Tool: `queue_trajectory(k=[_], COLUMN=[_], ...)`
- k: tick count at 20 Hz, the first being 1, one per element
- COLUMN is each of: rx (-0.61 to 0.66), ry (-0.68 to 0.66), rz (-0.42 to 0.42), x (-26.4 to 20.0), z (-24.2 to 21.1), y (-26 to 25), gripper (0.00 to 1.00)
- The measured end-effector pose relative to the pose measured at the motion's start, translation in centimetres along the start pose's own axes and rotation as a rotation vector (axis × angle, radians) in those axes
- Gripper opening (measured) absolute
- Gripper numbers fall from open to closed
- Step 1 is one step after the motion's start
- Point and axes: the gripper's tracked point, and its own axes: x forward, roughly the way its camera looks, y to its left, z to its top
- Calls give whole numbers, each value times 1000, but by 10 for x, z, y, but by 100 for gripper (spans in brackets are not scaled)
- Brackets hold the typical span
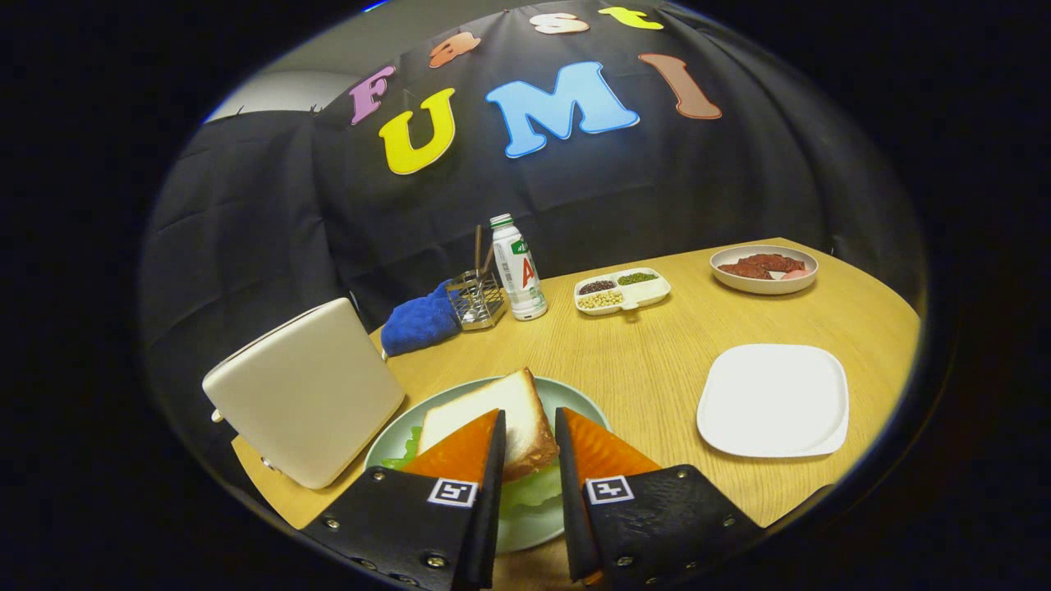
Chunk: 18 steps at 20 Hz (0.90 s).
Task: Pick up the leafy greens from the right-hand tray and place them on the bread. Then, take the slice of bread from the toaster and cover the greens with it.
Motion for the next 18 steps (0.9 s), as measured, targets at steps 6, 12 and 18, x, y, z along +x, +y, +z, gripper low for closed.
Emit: queue_trajectory(k=[6,12,18], rx=[-76,-75,-118], ry=[-57,-141,-219], rz=[-17,-46,-146], x=[-5,-17,-39], z=[14,44,79], y=[-4,-30,-87], gripper=[35,41,46])
